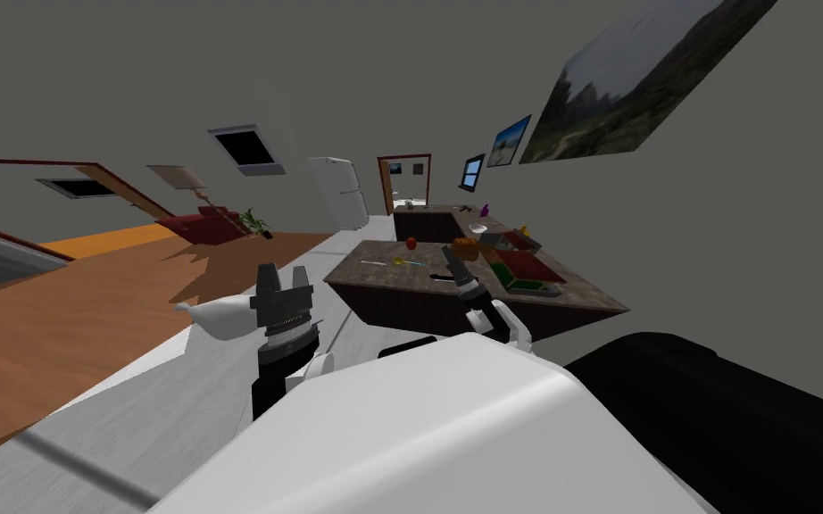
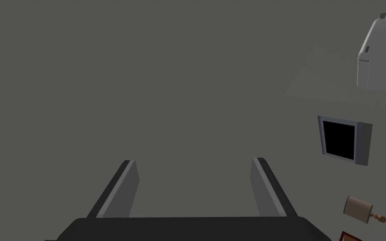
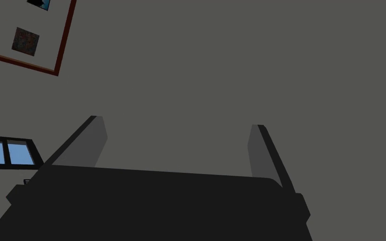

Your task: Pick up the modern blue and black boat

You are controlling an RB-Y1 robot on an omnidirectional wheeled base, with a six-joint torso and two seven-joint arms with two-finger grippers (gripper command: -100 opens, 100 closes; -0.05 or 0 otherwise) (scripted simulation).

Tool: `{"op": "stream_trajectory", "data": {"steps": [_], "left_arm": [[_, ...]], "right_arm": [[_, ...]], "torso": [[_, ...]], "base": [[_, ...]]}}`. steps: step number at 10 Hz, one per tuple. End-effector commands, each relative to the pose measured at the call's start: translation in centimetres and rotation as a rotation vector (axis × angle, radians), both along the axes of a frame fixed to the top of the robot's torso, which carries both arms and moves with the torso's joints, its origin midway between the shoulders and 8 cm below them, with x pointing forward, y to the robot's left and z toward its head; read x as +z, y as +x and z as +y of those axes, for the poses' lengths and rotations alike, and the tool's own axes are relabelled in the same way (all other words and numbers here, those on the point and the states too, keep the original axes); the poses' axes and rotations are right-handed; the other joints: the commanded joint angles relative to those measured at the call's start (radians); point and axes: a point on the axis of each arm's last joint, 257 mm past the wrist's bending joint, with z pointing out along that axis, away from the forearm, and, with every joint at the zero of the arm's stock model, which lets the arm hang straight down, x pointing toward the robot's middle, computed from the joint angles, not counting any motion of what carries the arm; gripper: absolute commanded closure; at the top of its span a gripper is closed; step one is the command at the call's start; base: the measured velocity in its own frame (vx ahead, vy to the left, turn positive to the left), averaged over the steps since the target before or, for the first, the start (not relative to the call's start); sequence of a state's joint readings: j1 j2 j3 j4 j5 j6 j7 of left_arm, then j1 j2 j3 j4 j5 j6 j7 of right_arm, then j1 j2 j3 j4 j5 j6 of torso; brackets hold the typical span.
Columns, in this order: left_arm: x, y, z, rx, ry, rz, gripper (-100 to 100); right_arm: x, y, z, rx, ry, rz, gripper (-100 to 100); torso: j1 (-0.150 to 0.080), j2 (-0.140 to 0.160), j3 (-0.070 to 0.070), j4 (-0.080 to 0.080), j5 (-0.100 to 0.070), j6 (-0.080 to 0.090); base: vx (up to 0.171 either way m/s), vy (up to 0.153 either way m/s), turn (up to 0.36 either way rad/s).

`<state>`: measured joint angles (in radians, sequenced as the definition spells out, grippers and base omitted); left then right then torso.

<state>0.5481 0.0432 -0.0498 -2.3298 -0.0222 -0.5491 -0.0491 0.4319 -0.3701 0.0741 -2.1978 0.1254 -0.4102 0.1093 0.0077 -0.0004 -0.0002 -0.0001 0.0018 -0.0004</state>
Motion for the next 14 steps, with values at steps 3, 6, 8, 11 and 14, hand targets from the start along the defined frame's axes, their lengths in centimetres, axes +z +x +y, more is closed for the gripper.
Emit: {"op": "stream_trajectory", "data": {"steps": [3, 6, 8, 11, 14], "left_arm": [[0.0, 0.0, 0.0, 0.000, 0.000, 0.000, 0], [0.0, 0.0, 0.0, 0.000, 0.000, 0.000, 0], [0.0, 0.0, 0.0, 0.000, 0.000, 0.000, 0], [0.0, 0.0, 0.0, 0.000, 0.000, 0.000, 0], [0.0, 0.0, 0.0, 0.000, 0.000, 0.000, 0]], "right_arm": [[-1.2, 0.4, 1.1, 0.050, -0.103, 0.014, -100], [-2.9, 0.9, 2.4, 0.099, -0.200, 0.030, -100], [-3.2, 0.7, 2.4, 0.113, -0.238, 0.036, -100], [-5.5, 1.1, 3.4, 0.165, -0.350, 0.060, -100], [-7.2, 1.0, 3.6, 0.203, -0.452, 0.082, -100]], "torso": [[-0.001, 0.001, 0.000, 0.000, 0.000, 0.000], [-0.001, 0.001, 0.000, 0.000, 0.000, 0.001], [-0.002, 0.001, 0.000, 0.000, 0.000, 0.001], [-0.004, 0.000, 0.000, 0.000, -0.001, 0.001], [-0.001, -0.001, 0.000, 0.000, 0.000, 0.000]], "base": [[0.010, 0.100, 0.118], [0.011, 0.114, 0.160], [0.011, 0.060, 0.025], [0.029, 0.087, 0.173], [0.033, 0.088, 0.119]]}}
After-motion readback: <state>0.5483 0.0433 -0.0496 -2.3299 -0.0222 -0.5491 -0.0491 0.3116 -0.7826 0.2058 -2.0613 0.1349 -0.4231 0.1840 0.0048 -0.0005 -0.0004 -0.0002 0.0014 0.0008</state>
